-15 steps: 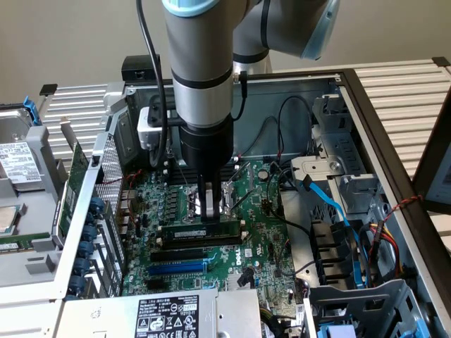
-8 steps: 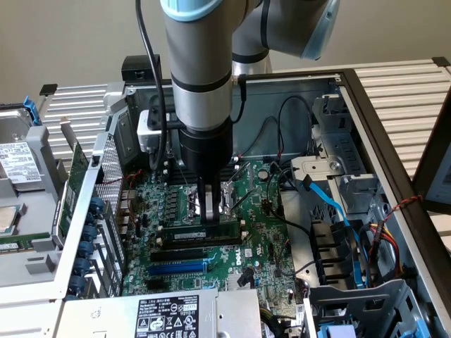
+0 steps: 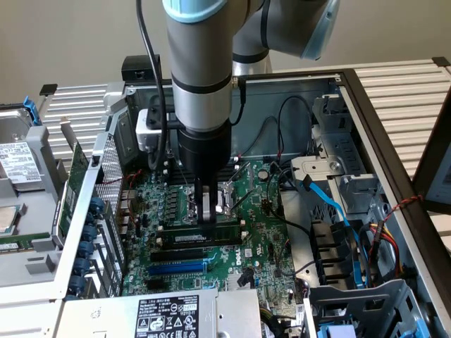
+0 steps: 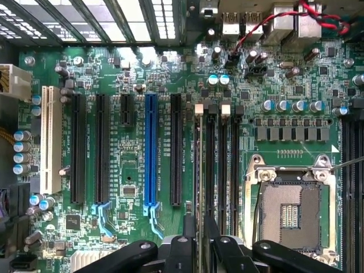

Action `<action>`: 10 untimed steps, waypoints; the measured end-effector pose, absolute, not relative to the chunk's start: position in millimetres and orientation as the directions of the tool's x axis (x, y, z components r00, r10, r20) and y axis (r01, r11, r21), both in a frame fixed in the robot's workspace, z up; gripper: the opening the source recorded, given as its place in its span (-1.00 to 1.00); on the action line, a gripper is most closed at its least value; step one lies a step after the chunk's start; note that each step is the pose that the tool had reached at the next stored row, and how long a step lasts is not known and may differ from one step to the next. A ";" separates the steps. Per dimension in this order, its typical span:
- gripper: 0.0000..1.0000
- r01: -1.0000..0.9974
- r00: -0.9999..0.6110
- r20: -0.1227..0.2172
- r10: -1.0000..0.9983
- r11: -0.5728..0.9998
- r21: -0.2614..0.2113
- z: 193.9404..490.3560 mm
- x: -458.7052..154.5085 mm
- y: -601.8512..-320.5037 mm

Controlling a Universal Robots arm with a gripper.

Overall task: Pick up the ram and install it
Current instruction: 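Insert the ram into the slot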

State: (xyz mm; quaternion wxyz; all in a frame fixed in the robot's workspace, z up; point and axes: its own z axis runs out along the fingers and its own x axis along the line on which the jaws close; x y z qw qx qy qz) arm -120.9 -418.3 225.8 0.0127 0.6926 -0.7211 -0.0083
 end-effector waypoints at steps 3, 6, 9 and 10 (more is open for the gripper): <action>-0.58 -0.999 -0.040 0.007 -0.999 0.040 0.031 230.9 -121.1 -418.3; -0.58 -0.999 -0.040 0.007 -0.999 0.040 0.031 237.8 -121.2 -418.3; -0.58 -0.999 -0.040 0.007 -0.999 0.040 0.031 240.1 -121.6 -418.3; -0.58 -0.999 -0.040 0.007 -0.999 0.040 0.031 240.6 -121.6 -418.3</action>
